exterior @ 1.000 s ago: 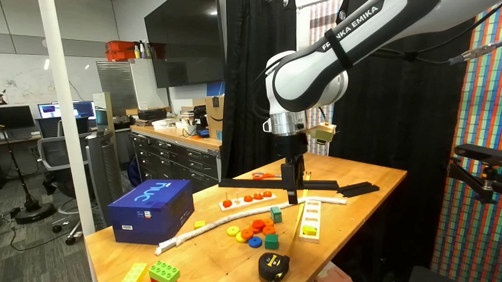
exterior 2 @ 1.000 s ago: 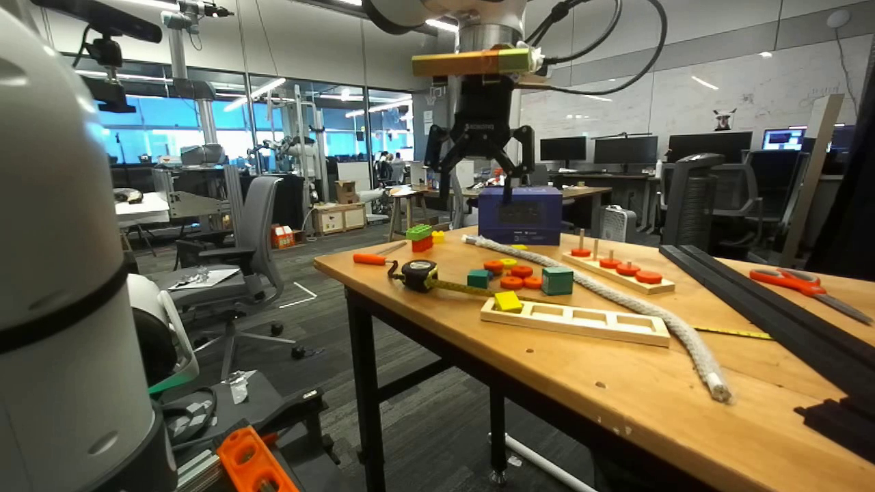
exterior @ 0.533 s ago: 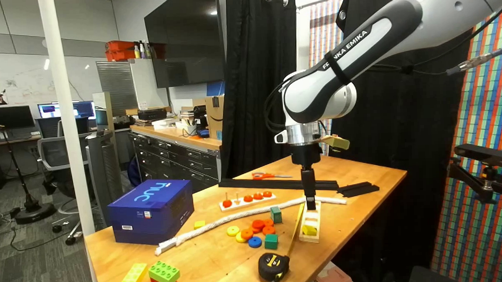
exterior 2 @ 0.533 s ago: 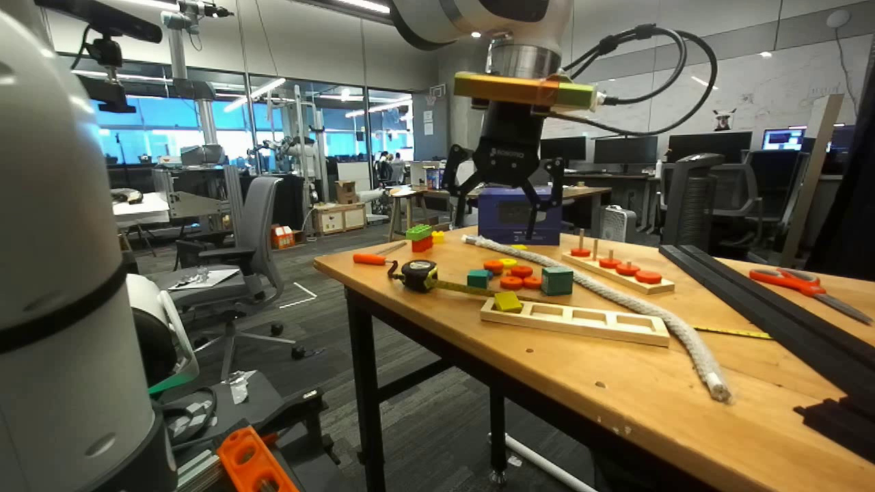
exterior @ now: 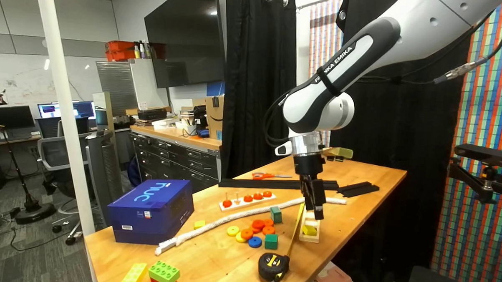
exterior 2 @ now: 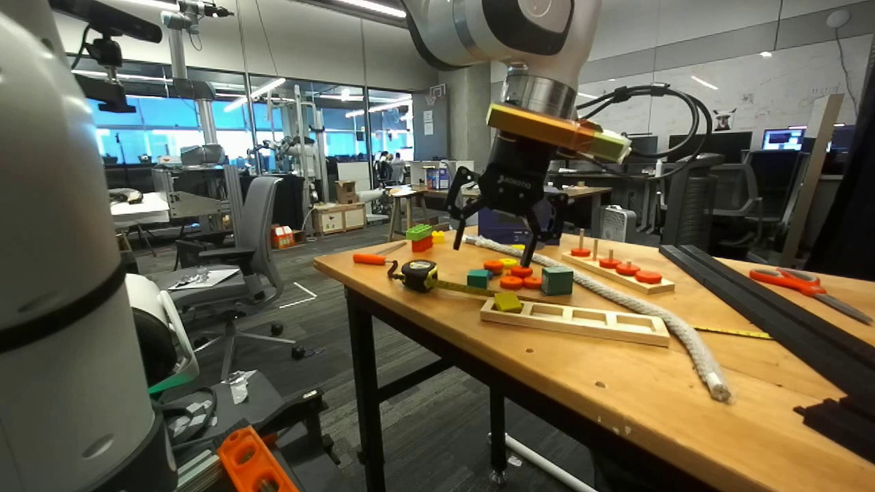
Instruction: Put the square yellow block properly in the wooden board
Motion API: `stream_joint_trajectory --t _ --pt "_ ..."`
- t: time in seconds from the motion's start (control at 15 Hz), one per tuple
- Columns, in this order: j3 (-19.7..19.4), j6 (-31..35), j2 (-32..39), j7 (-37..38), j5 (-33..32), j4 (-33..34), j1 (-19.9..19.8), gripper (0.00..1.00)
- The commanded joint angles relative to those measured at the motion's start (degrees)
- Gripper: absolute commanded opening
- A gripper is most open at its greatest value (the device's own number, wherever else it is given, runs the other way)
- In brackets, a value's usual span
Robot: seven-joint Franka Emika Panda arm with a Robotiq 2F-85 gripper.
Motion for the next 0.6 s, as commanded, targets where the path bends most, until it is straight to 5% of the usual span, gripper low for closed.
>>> stream_joint_trajectory --t 0.0,0.53 --pt "0.1 0.1 0.8 -7.4 2.6 0.3 -1.4 1.0" --pt "0.3 3.3 1.8 -18.5 4.2 -1.1 -2.7 1.0"
